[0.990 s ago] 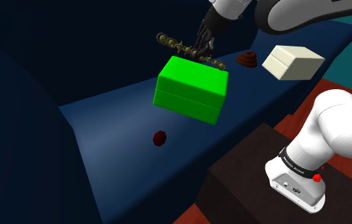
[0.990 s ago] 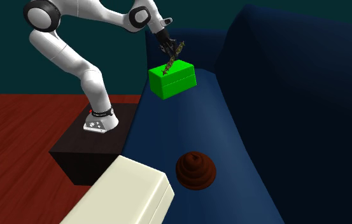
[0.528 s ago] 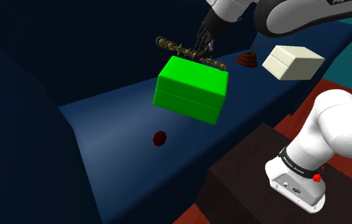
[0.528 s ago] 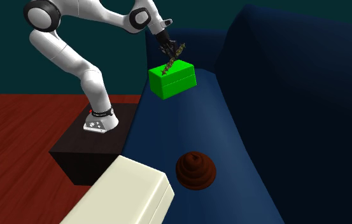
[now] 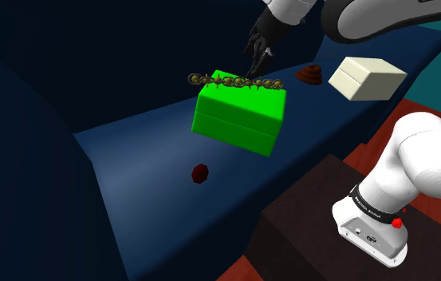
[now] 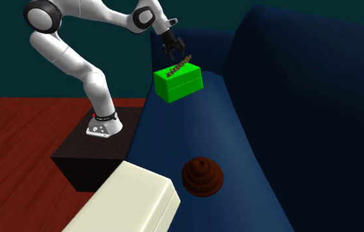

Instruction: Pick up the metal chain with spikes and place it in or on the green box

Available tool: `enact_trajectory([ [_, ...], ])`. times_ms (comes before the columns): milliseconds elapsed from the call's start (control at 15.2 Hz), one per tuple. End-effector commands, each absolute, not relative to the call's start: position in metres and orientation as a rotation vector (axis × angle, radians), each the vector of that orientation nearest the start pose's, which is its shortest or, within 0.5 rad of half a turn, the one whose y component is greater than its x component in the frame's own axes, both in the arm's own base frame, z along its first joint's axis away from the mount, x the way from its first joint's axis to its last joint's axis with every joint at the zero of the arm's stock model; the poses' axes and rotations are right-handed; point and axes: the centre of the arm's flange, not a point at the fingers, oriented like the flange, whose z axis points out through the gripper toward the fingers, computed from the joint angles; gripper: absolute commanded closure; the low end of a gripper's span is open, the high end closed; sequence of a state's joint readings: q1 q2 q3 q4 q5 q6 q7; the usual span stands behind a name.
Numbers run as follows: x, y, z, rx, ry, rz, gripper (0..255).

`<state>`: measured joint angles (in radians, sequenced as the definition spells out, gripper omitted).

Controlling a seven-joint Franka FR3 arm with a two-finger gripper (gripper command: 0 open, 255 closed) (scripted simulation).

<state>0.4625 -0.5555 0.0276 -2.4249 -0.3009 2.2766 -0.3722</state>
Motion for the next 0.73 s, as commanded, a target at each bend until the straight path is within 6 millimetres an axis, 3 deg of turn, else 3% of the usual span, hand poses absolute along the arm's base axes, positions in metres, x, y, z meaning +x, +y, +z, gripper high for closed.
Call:
enact_trajectory([
  [0, 0.363, 0.192, 0.566, -2.907, -1.607, -0.707, 0],
  [132, 0.352, 0.193, 0.586, -2.907, -1.607, -0.707, 0],
  [660, 0.352, 0.193, 0.586, -2.907, -1.607, -0.707, 0],
])
